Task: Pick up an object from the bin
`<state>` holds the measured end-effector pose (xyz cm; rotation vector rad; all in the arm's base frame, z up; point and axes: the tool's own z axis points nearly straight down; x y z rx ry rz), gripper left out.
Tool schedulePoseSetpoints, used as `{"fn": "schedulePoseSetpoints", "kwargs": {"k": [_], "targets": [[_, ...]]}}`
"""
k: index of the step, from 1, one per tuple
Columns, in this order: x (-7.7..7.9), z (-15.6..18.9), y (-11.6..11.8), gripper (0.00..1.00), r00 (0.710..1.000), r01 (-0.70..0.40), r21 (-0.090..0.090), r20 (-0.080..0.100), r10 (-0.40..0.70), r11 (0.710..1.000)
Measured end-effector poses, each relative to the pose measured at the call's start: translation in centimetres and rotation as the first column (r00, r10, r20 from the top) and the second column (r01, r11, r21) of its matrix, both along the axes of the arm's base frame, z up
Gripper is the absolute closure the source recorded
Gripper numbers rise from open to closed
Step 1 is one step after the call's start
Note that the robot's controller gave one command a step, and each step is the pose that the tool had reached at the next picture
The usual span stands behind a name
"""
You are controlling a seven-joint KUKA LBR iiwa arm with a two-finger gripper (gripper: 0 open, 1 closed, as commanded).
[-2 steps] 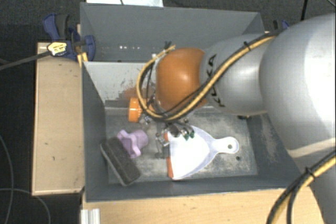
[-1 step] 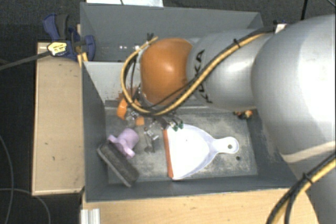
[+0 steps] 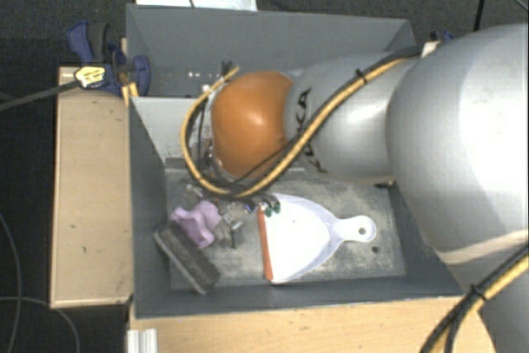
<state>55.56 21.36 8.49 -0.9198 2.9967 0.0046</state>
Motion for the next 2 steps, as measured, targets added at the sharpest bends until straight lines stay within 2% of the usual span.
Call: {"fn": "schedulePoseSetpoints", "kwargs": {"k": [1,2], "targets": [[-2.73,-1.39,2.45,1.0,0.979,-0.202,-0.002,-0.004,0.202,0.979],[-2.73,-1.39,2.45,1.0,0.98,-0.201,-0.002,-0.004,0.201,0.98]]}}
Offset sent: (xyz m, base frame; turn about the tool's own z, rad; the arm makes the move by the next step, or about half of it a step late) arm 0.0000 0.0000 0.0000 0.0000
